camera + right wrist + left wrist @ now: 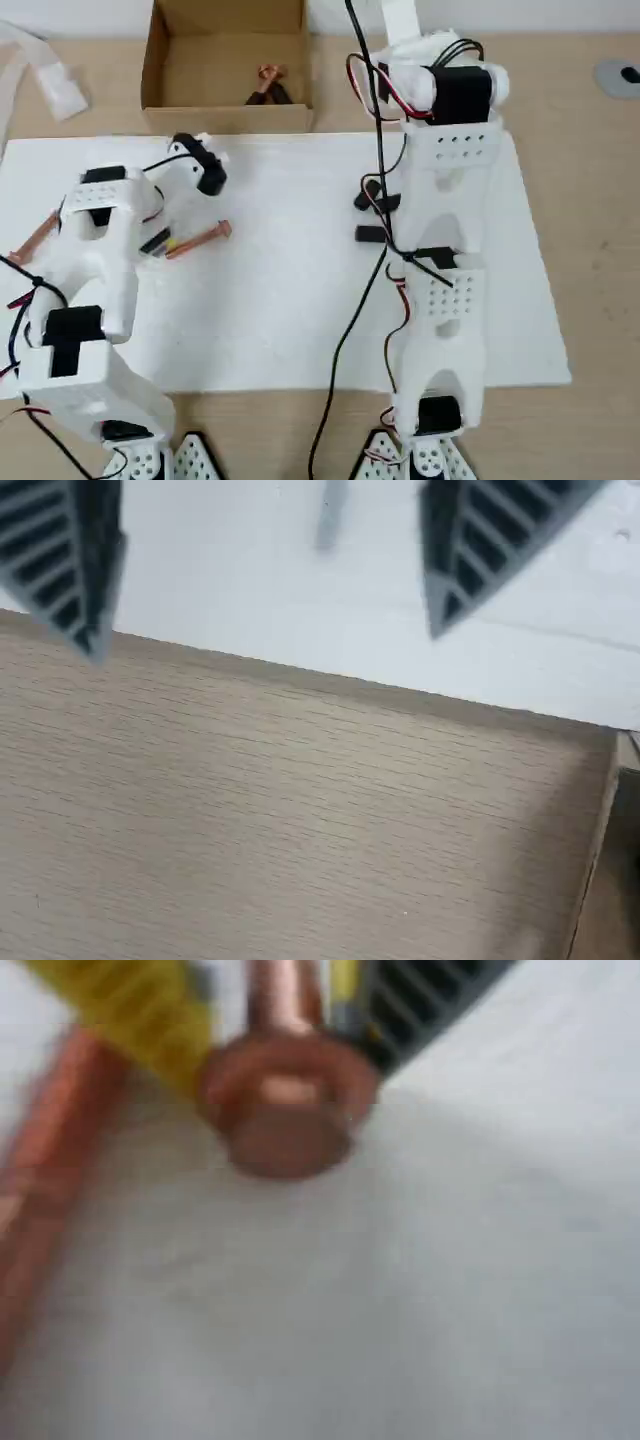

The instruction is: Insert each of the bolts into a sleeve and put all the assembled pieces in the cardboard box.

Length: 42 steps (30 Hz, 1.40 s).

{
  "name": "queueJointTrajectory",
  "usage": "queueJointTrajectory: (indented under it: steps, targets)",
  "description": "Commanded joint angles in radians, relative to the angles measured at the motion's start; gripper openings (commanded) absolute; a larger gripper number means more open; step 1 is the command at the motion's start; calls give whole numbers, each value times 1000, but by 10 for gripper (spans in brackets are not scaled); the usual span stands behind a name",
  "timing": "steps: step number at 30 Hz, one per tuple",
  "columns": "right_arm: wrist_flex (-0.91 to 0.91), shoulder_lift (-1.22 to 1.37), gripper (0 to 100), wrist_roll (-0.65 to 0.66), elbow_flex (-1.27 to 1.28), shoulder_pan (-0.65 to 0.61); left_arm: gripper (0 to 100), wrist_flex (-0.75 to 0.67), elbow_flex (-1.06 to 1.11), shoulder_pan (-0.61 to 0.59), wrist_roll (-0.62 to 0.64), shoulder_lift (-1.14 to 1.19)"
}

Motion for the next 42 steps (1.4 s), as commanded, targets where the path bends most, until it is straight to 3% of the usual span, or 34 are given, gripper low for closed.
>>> queueJointTrajectory:
  steps: [1, 6, 12, 14, 18, 20, 23, 28, 35, 42]
  targets:
    - [9, -77, 221, -6, -35, 18, 12, -35, -34, -3, 25, 48]
    - [23, -79, 221, -5, -33, 21, 11, -29, -55, -3, 124, 44]
    - [28, -101, 221, 37, -16, 19, 15, 172, -204, -8, 311, -127]
    - [28, -136, 221, 58, 108, 4, 15, 212, -218, -8, 362, -217]
    - [26, -331, 220, 71, 596, -45, 15, 269, -187, -8, 468, -415]
    - [23, -467, 221, 161, 851, -73, 14, 270, -144, -9, 526, -507]
    - [21, -634, 222, 417, 1193, -113, 14, 272, -63, -34, 637, -633]
    - [-54, -780, 224, 663, 1512, -85, 14, 261, 68, -86, 755, -816]
    - [-109, -633, 224, 786, 1593, -65, 13, 184, 229, -160, 832, -1056]
    - [-173, -403, 224, 798, 1475, -27, 13, 107, 405, -172, 890, -1336]
